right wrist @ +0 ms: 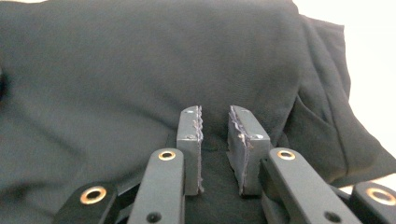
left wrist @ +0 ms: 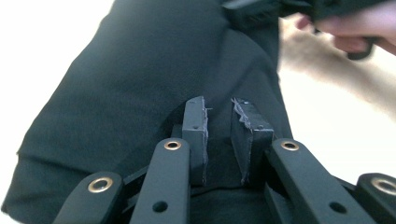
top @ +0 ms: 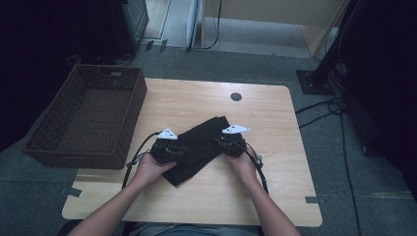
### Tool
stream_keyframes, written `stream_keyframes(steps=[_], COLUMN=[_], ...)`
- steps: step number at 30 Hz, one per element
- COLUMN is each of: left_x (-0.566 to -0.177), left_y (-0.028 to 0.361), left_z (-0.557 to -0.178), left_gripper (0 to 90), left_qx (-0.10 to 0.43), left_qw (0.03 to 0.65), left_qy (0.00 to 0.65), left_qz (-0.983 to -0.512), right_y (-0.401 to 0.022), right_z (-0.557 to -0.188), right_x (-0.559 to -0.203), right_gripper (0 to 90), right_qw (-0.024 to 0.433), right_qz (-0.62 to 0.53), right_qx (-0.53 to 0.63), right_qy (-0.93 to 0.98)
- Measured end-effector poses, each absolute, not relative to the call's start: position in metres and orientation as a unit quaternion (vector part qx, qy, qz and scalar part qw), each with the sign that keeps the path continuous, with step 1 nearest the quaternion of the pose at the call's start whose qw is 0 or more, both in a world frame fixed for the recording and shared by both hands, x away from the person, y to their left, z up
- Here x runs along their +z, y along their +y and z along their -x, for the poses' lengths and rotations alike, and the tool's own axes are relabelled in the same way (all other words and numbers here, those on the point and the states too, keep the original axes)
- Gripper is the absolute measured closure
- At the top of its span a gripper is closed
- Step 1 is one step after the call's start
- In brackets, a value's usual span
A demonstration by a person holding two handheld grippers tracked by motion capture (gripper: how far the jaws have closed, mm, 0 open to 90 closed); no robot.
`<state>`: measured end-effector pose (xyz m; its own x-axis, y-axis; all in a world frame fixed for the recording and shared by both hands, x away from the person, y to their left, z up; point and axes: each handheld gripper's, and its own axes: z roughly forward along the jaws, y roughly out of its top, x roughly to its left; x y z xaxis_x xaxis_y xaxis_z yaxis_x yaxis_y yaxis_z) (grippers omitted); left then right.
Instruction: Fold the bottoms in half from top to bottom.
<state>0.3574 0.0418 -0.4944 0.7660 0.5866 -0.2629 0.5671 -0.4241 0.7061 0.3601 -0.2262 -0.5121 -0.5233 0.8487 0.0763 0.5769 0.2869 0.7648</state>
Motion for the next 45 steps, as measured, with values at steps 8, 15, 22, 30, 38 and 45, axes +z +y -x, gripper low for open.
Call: stream_keyframes(steps=[8,15,22,30,38,45], left_x=[-0.493,-0.474,-0.469,-0.487,-0.46,-0.469], left_y=[0.044,0.048,0.068,0.069,0.078,0.078], left_z=[-0.387,-0.379,-0.368,-0.364,-0.374,-0.379], left_gripper=[75.5,56.5,61.1,60.8,50.4,49.6], left_qx=[0.032,0.04,0.044,0.049,0.057,0.046], left_qw=[0.414,0.418,0.409,0.39,0.434,0.413], left_qy=[0.356,0.37,0.375,0.383,0.394,0.412], left_qz=[-0.837,-0.829,-0.831,-0.836,-0.808,-0.811], right_y=[-0.225,-0.224,-0.227,-0.234,-0.231,-0.224], right_z=[-0.343,-0.321,-0.319,-0.329,-0.327,-0.327], right_x=[-0.51,-0.508,-0.489,-0.495,-0.496,-0.491], right_gripper=[75.0,71.4,68.5,67.3,66.5,65.8], right_qw=[0.167,0.151,0.17,0.176,0.176,0.16], right_qz=[-0.465,-0.469,-0.463,-0.485,-0.472,-0.467], right_qx=[0.377,0.389,0.409,0.407,0.404,0.426], right_qy=[0.783,0.778,0.768,0.754,0.763,0.758])
